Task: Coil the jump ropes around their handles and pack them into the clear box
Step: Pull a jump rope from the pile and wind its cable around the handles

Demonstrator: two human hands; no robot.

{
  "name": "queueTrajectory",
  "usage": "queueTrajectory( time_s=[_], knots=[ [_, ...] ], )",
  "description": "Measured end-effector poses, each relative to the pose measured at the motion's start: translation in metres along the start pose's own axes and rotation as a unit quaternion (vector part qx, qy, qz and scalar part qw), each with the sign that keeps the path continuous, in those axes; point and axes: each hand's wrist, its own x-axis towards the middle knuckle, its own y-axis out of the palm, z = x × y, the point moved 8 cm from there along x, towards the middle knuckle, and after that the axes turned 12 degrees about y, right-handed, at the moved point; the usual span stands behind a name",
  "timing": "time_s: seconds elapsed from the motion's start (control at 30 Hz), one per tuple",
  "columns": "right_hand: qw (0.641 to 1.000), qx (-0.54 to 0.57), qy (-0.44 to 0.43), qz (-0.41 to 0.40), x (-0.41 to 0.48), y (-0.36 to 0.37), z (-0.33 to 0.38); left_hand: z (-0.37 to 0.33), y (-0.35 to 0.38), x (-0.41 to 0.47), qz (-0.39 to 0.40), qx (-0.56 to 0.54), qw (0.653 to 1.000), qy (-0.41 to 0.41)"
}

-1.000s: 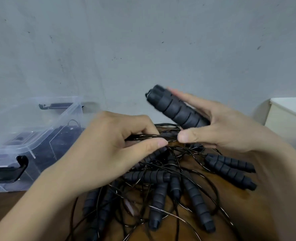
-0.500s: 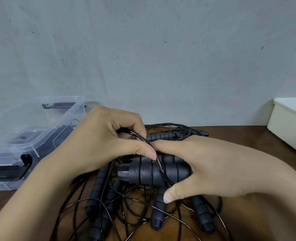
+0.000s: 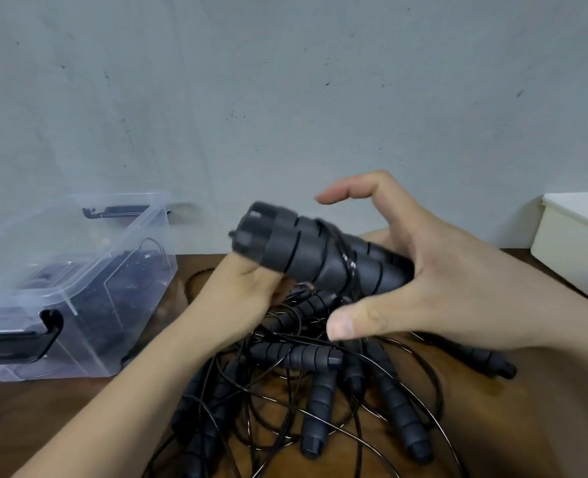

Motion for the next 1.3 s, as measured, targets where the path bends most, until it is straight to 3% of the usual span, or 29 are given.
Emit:
queueTrajectory(
  time_s=[0.13,0.3,0.4,0.57,0.67,0.9,1.03,1.3],
  knots=[
    [0.994,0.034,0.006,-0.1,0.007,-0.017,-0.005,-0.027,0.034,-0.002,0.106,0.072,0.987,0.102],
    [0.974,-0.037,0.034,-0.222,0.014,-0.021,-0.015,-0.039,0.052,-0.011,0.154,0.227,0.956,0.108],
    [0.966,-0.062,0.046,-0.245,0.019,-0.024,-0.023,-0.046,0.049,-0.011,0.168,0.239,0.949,0.115],
    [0.982,0.019,0.035,-0.185,0.029,-0.025,-0.034,-0.069,0.016,-0.006,0.143,0.172,0.96,0.168],
    [0.987,0.008,0.047,-0.156,0.031,-0.023,-0.037,-0.068,-0.005,-0.005,0.124,0.177,0.96,0.176],
    [0.989,-0.117,0.085,-0.02,0.037,0.014,-0.044,-0.067,-0.026,-0.004,0.13,0.149,0.97,0.141],
    [0.978,-0.176,0.093,0.067,0.028,0.03,-0.041,-0.057,-0.026,-0.002,0.146,0.07,0.982,0.093],
    [0.996,0.001,0.02,0.088,0.01,0.027,-0.016,-0.035,-0.022,0.001,0.131,-0.136,0.98,0.068]
  ],
)
